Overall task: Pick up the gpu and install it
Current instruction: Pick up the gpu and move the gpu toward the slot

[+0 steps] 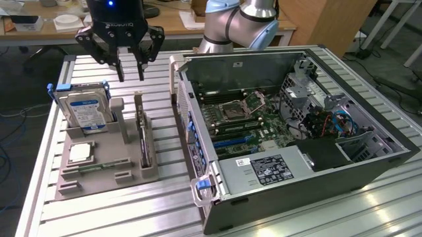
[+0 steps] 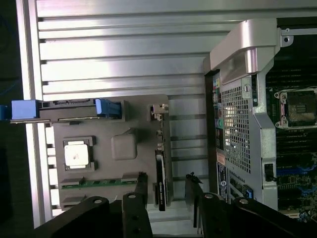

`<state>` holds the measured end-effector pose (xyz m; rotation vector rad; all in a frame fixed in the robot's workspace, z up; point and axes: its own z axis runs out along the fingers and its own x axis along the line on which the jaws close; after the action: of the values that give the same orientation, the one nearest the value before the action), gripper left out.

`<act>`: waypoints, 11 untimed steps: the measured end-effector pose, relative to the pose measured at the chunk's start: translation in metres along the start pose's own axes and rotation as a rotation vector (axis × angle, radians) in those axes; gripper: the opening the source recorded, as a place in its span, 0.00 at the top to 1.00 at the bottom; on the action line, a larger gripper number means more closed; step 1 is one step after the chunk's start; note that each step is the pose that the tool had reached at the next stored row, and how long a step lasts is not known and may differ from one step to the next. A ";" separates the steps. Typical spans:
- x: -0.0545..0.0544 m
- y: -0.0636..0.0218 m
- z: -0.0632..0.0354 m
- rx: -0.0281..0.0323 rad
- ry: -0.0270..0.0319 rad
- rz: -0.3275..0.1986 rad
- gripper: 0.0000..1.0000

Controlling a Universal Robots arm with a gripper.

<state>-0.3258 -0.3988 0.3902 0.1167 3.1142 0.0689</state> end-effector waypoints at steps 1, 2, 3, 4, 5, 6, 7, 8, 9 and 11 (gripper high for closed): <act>0.000 -0.0001 0.0000 0.0000 0.0000 0.000 0.53; 0.000 -0.0006 0.0000 0.0000 0.0001 -0.002 0.47; 0.000 -0.0008 0.0000 -0.0002 0.0005 -0.011 0.47; 0.000 -0.0008 0.0001 -0.0004 0.0012 -0.023 0.47; 0.000 -0.0008 0.0003 -0.0007 0.0020 -0.038 0.47; 0.000 -0.0010 0.0006 -0.0010 0.0026 -0.052 0.41; 0.000 -0.0011 0.0014 -0.0015 0.0029 -0.063 0.41; 0.000 -0.0014 0.0030 -0.0016 0.0050 -0.074 0.41; 0.000 -0.0019 0.0045 -0.0017 0.0080 -0.084 0.41; 0.000 -0.0045 0.0081 -0.0017 0.0138 -0.094 0.41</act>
<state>-0.3259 -0.4030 0.3819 -0.0298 3.1280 0.0707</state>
